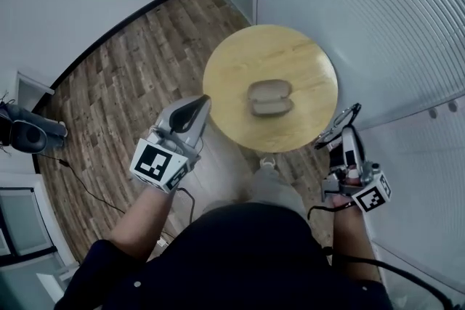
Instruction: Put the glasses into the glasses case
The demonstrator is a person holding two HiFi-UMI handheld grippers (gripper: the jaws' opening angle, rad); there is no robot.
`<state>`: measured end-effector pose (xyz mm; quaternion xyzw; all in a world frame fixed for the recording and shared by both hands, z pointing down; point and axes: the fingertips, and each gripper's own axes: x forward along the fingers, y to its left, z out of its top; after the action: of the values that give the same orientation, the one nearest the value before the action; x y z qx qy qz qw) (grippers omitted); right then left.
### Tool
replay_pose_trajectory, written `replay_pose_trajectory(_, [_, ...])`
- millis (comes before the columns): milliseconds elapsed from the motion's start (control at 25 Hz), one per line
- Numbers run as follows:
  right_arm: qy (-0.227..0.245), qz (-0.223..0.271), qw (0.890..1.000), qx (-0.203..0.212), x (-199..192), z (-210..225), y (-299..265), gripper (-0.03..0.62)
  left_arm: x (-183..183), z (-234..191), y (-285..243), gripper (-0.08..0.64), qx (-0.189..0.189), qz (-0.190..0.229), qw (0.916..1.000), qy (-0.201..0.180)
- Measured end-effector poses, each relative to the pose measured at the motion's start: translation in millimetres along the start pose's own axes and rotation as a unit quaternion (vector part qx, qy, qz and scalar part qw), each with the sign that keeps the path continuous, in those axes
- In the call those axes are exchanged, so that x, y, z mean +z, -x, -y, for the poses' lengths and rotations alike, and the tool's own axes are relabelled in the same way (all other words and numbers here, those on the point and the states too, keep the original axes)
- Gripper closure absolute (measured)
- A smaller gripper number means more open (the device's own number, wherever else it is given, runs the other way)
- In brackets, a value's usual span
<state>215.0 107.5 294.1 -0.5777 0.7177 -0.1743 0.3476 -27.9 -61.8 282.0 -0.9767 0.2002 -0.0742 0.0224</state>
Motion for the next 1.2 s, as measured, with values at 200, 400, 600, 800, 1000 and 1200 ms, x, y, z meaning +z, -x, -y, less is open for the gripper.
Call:
replay_pose_trajectory(200, [-0.003,-0.033,0.999,0.017,24,45,-35,0.56,17,2,-55,0.56,0.003,-0.011,0.9999,-0.004])
replay_pose_trajectory(400, [-0.003,-0.071,0.997,0.041,30,84,-87,0.56,16,-23,-90,0.56,0.039,-0.008,0.9992,0.003])
replay_pose_trajectory(600, [-0.015,-0.1,0.993,0.058,19,96,-123,0.56,14,-43,-99,0.559,0.059,-0.004,0.9979,0.025])
replay_pose_trajectory(800, [-0.004,-0.131,0.99,0.058,2,99,-140,0.56,5,-63,-98,0.56,0.068,0.001,0.9973,0.026])
replay_pose_trajectory(1000, [-0.001,-0.154,0.987,0.036,-13,106,-154,0.56,-20,-81,-100,0.56,0.066,-0.017,0.997,0.036])
replay_pose_trajectory(1200, [0.002,-0.177,0.984,0.027,-42,117,-165,0.56,-33,-91,-111,0.56,0.049,-0.019,0.9976,0.044])
